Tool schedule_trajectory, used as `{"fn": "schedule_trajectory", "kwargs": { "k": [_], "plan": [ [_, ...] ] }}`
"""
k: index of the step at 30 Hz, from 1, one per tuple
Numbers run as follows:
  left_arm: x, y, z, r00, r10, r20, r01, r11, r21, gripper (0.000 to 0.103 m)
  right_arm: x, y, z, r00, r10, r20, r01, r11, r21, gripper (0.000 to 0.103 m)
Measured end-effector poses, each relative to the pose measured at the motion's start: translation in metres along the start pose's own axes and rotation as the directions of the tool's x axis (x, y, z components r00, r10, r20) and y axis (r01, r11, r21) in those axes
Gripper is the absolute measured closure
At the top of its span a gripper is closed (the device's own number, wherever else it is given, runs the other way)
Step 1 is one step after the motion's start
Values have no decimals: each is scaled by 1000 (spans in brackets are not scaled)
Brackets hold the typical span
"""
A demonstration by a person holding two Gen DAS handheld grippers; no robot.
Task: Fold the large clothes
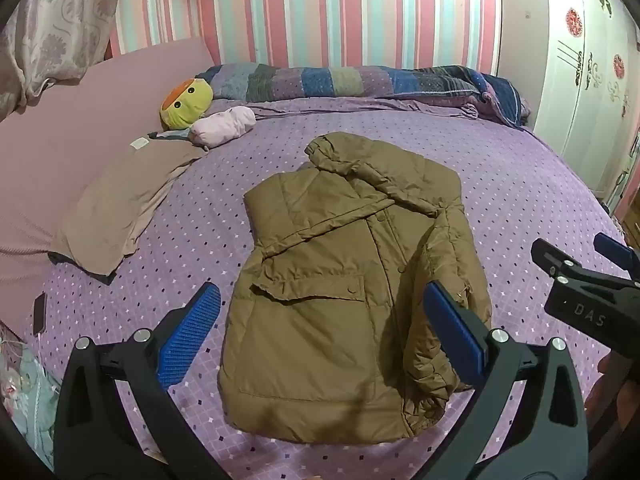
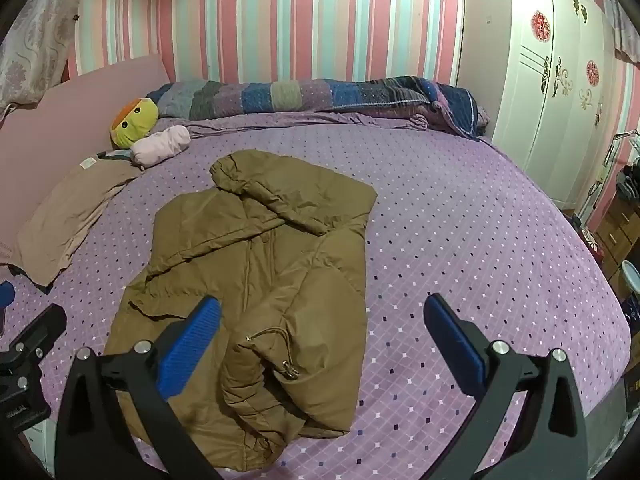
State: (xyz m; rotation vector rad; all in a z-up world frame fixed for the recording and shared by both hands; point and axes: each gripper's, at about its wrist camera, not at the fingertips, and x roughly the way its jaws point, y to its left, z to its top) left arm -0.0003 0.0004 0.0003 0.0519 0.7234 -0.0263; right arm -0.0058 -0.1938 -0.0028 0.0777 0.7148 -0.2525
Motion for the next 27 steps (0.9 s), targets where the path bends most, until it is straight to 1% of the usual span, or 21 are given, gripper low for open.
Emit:
{"fn": "schedule_trajectory", "kwargs": {
  "k": [11, 13, 16, 27],
  "plan": [
    [0, 1, -1, 1000, 4, -2, -4, 1000, 5, 3, 1, 2, -1, 1000, -9, -7, 9, 1000, 7, 2],
    [1, -1, 0, 1000, 9, -2, -9, 1000, 5, 3, 0, 2, 5, 1000, -3, -1, 3, 1000, 1, 2],
    [0, -1, -1, 1000, 12, -1, -12, 1000, 3, 3, -1, 4, 4, 1000, -7, 3, 7, 1000, 3, 2],
    [-2, -2, -4, 1000, 10, -4, -10, 1000, 7, 3, -4, -2, 6, 1000, -5, 0, 5, 1000, 8, 2]
  ]
}}
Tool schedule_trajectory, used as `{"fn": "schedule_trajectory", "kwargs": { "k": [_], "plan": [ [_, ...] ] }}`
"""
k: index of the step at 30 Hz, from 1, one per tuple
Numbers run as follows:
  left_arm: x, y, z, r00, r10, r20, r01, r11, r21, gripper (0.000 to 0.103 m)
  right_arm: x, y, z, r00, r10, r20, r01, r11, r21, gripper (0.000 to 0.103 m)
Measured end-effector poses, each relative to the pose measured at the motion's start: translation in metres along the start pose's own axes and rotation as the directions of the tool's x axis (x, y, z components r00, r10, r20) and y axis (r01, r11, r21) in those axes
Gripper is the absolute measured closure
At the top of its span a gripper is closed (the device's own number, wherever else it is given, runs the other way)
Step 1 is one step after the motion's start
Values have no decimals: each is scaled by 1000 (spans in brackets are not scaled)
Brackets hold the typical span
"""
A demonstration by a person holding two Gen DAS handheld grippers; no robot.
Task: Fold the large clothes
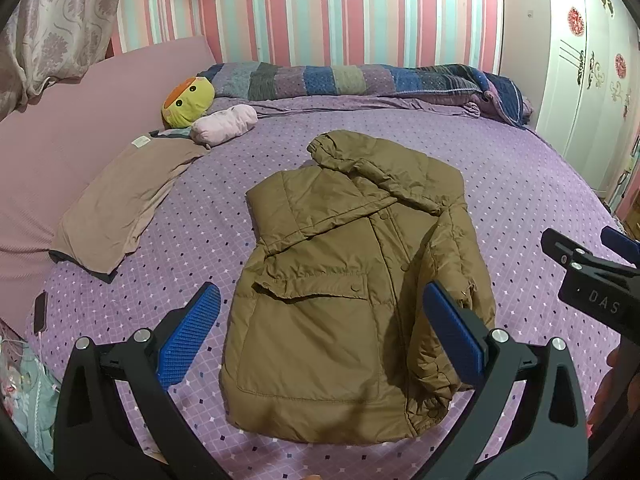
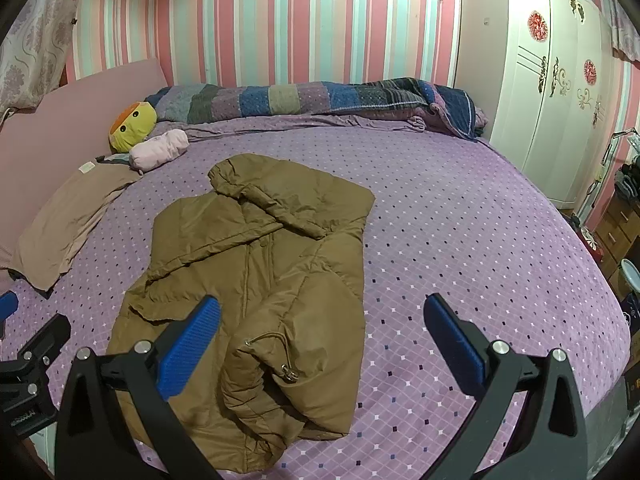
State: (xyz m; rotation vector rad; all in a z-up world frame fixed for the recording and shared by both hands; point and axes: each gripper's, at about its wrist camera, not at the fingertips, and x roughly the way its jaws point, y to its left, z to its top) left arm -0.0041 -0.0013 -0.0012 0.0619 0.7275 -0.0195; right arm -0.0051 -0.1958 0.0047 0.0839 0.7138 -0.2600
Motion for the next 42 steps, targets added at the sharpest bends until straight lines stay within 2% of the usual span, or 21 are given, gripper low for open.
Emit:
{"fn": "schedule_trajectory", "kwargs": {
  "k": [30, 42],
  "plan": [
    [-1, 15, 4, 1000, -12, 7, 12, 1000, -20, 3, -1, 0, -5, 1000, 6, -17, -6, 1000, -7, 2],
    [4, 17, 4, 1000, 7, 1, -7, 1000, -19, 3, 2, -3, -7, 1000, 1, -25, -1, 1000, 0, 2]
  ]
}}
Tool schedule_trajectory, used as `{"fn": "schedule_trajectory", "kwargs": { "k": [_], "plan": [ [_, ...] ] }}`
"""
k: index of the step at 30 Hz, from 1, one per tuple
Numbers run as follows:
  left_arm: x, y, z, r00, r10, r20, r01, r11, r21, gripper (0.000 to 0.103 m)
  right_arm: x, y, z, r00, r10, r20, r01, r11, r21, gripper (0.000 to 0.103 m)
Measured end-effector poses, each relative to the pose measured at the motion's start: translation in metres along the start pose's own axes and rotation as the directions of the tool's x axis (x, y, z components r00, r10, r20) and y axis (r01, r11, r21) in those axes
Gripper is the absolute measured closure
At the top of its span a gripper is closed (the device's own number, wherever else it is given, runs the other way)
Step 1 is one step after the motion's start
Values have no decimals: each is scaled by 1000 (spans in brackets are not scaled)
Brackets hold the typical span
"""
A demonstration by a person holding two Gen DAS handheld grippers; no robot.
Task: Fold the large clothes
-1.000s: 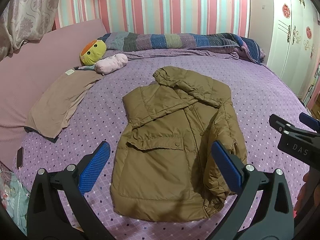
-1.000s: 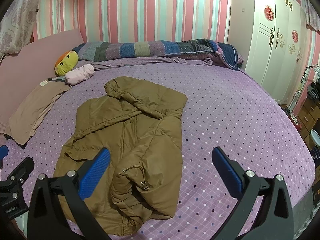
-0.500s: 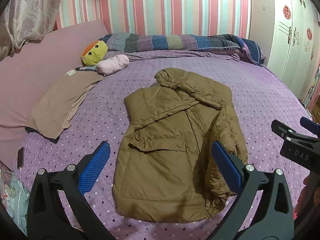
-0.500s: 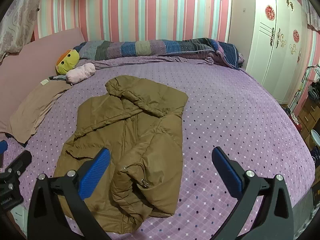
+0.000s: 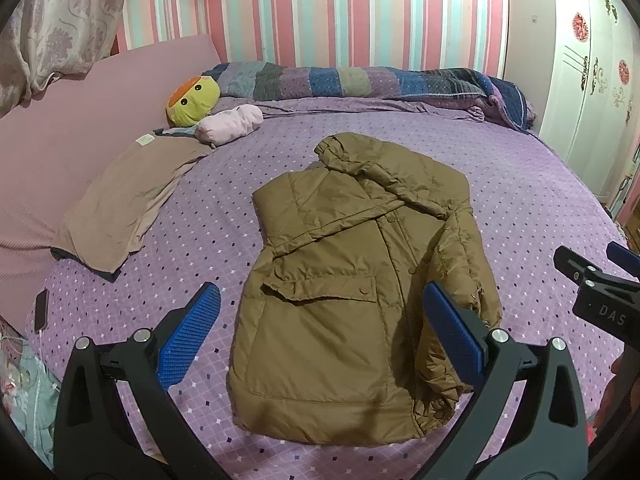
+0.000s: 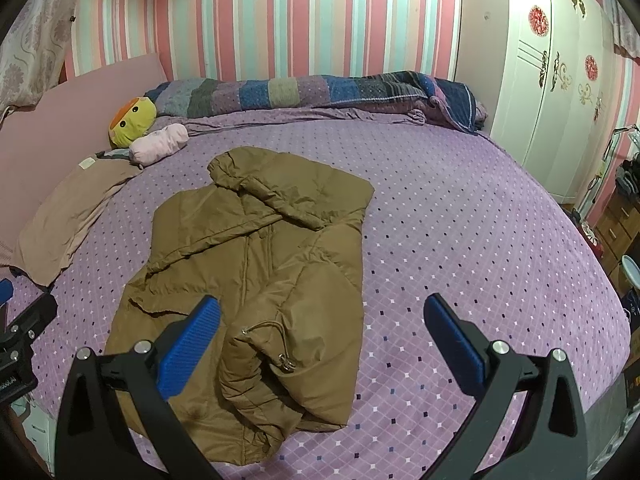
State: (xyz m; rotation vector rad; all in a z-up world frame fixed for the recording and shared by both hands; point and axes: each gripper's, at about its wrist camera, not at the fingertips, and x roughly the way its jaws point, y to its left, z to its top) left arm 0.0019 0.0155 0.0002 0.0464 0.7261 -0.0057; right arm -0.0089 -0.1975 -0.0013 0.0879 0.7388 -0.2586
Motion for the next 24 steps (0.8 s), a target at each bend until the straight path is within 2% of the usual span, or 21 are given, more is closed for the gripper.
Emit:
{"fn": "schedule_trajectory", "kwargs": {
  "k": [24],
  "plan": [
    [7, 13, -2, 1000, 13, -24, -13, 1000, -18, 3, 8, -8, -8, 1000, 4, -19, -4, 1000, 22, 2]
  ]
}}
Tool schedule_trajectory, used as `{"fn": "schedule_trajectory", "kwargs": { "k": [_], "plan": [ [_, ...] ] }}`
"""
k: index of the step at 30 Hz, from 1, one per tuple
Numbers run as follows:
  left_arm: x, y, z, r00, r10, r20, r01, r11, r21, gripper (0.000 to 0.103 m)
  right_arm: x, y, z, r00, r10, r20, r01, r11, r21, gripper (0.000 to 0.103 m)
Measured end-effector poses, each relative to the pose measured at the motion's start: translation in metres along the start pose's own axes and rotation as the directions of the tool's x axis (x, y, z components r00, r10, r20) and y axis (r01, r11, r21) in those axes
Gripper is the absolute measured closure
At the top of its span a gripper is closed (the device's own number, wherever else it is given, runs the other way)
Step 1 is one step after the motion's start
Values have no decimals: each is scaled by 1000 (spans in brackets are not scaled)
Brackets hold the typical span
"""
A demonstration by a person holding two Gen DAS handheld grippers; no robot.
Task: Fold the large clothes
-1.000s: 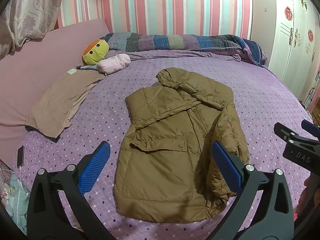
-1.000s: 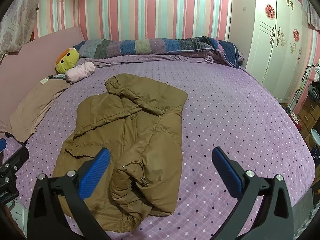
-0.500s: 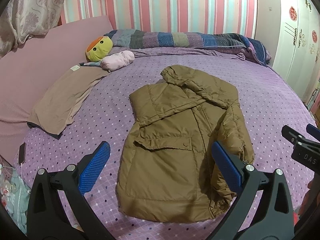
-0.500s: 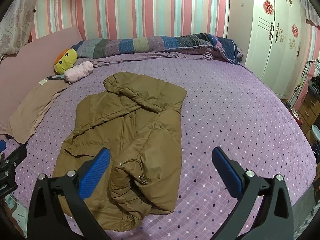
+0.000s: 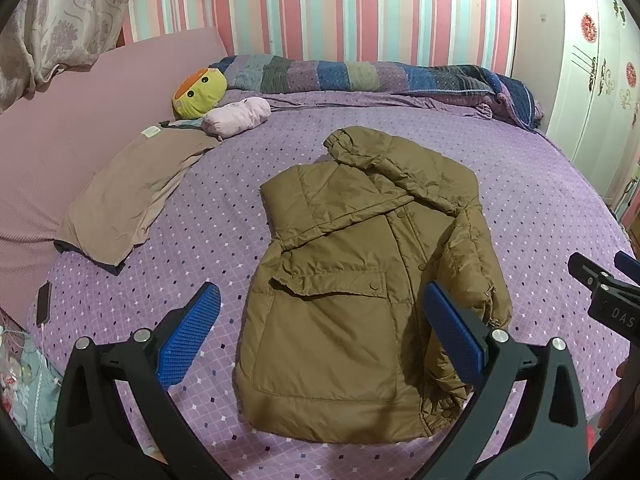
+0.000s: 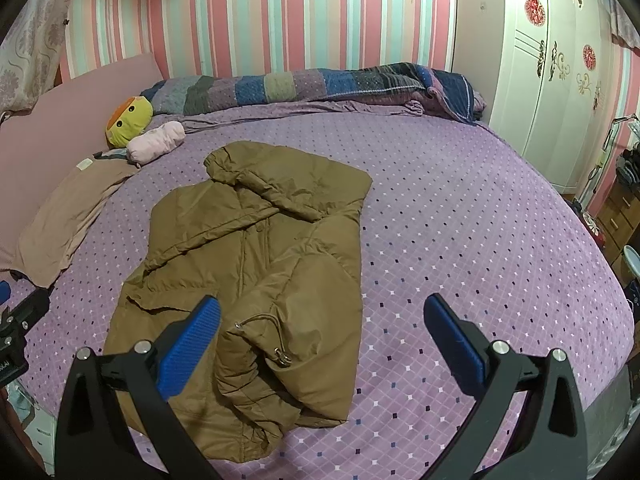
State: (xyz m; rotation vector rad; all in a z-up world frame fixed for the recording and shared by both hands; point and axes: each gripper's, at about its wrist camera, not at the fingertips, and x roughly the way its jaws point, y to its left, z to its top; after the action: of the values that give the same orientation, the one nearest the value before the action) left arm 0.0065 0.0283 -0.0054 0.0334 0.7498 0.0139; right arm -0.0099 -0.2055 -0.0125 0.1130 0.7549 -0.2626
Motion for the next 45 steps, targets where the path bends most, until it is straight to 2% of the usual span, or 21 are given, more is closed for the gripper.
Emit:
{"fn": "schedule_trajectory", "kwargs": {
  "k": [25, 34, 40, 45],
  "plan": [
    [7, 0, -5, 1000, -7, -18, 7, 1000, 7, 3, 6, 1, -1, 1000, 17, -6, -17, 1000, -8, 2],
    [22, 7, -7, 1000, 3, -28, -3, 1000, 8, 3, 16, 3, 0, 1000, -19, -9, 19, 999, -37, 1],
    [39, 21, -10, 999, 9, -38, -9, 1000, -12, 3, 49, 1, -4, 993, 89, -74, -90, 996, -16, 1],
    [62, 29, -16, 998, 27, -63, -27, 1000, -2, 3, 75, 9, -9, 988, 122, -93, -125, 992, -24, 1]
  ]
}}
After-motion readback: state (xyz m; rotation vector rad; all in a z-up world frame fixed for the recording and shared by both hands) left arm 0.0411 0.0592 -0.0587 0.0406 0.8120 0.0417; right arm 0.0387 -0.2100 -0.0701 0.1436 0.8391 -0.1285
